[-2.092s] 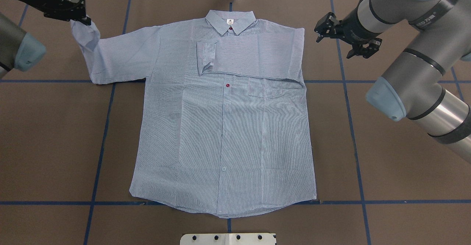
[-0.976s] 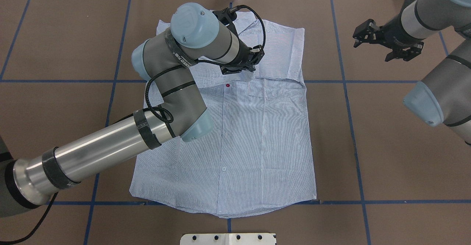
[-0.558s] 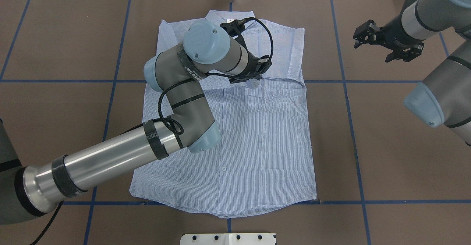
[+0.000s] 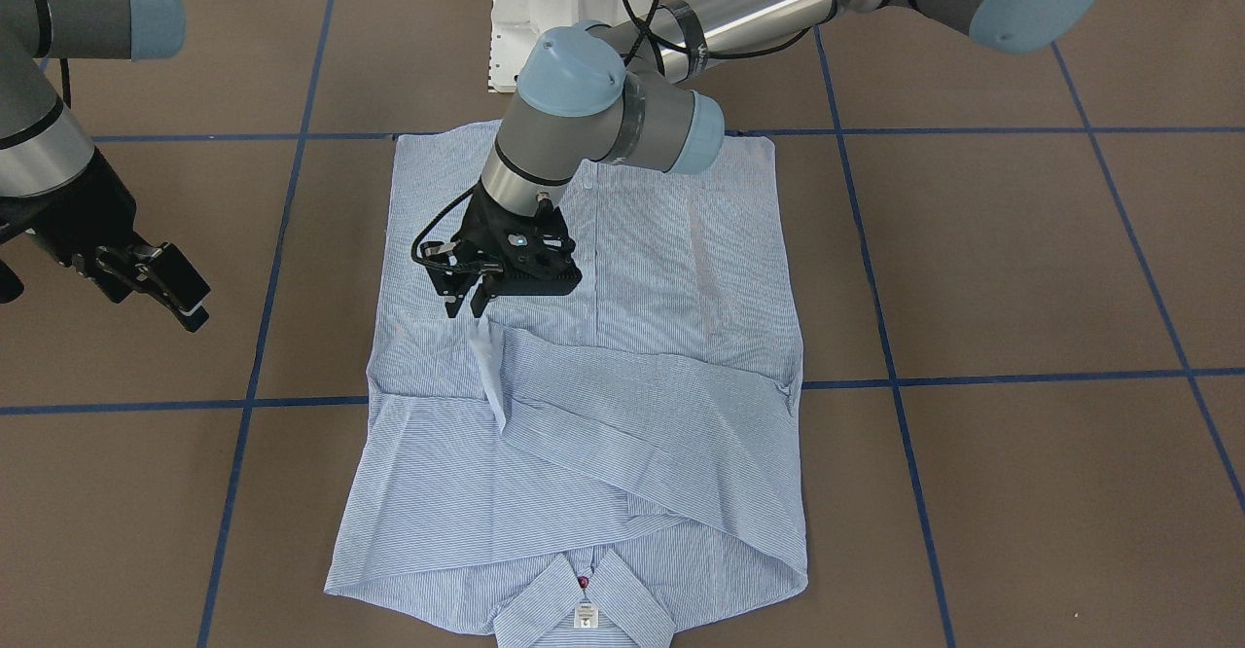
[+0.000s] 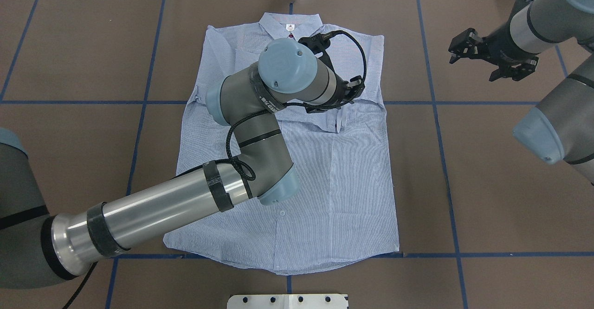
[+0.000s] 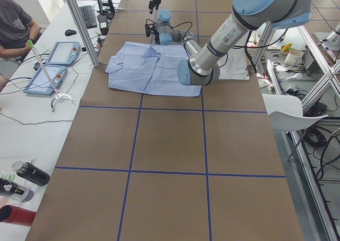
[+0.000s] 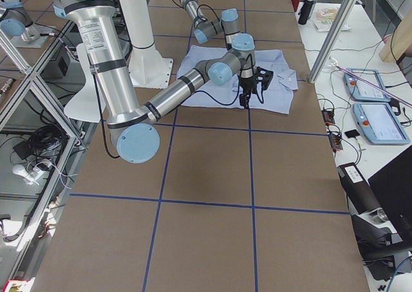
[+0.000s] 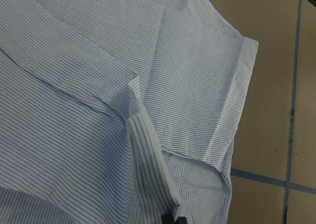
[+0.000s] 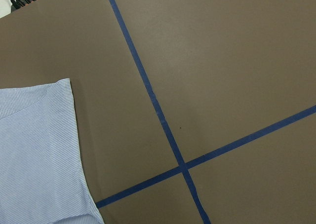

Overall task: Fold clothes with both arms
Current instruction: 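Carry the held sleeve across the shirt toward the collar with the left gripper, then release the sleeve with the left gripper while the right gripper moves to the hem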

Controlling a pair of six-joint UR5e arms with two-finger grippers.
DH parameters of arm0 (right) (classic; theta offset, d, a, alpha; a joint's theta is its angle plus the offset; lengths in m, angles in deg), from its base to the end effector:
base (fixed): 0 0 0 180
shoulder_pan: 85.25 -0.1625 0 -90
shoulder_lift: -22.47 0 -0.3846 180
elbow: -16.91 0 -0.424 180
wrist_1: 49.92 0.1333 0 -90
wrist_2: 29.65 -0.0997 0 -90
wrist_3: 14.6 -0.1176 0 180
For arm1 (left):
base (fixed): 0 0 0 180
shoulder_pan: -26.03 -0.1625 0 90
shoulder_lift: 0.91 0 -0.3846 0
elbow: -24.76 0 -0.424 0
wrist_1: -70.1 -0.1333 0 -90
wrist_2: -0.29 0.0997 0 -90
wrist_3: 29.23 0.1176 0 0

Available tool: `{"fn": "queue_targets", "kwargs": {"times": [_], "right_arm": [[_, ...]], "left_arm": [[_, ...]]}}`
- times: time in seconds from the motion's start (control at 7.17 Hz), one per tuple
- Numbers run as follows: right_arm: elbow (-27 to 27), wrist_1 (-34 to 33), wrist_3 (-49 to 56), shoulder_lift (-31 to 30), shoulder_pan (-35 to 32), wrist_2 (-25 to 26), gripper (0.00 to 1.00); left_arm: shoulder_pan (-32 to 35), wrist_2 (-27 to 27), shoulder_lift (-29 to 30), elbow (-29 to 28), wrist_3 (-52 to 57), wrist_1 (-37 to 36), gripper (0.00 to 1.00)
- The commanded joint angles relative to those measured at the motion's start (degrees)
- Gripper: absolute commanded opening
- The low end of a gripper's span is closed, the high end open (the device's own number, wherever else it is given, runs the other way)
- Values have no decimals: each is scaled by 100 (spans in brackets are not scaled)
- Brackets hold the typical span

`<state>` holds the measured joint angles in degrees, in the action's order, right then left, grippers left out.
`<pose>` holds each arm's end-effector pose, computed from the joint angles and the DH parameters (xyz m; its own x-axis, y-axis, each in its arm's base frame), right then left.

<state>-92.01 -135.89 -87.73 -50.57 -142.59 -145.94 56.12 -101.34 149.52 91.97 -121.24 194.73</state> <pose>-0.2553 -0.5488 0.2988 0.5707 0.4081 0.7126 -0.4554 0.8794 -0.1389 0.6462 -0.5011 0.0335 0.2519 -0.1857 -0.9498 0.3340 0.9378 -0.0948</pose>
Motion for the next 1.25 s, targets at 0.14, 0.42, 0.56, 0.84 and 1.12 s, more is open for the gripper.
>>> {"fn": "queue_targets", "kwargs": {"times": [0.14, 0.42, 0.56, 0.84, 1.12], "right_arm": [[-77, 1, -104, 9, 134, 27, 100], [-357, 10, -506, -17, 590, 97, 100], [-533, 1, -1171, -26, 1054, 385, 100], [-989, -8, -2602, -78, 1951, 852, 100], [-1648, -43, -3932, -533, 3397, 2288, 99]], "left_arm": [[-144, 293, 293, -120, -97, -9, 92], [-117, 258, -151, 640, -194, -114, 92], [-91, 249, -851, 1541, -186, -201, 90], [40, 214, -2425, 3432, 207, -290, 86], [522, -356, -3305, 4472, 1128, -745, 86]]}}
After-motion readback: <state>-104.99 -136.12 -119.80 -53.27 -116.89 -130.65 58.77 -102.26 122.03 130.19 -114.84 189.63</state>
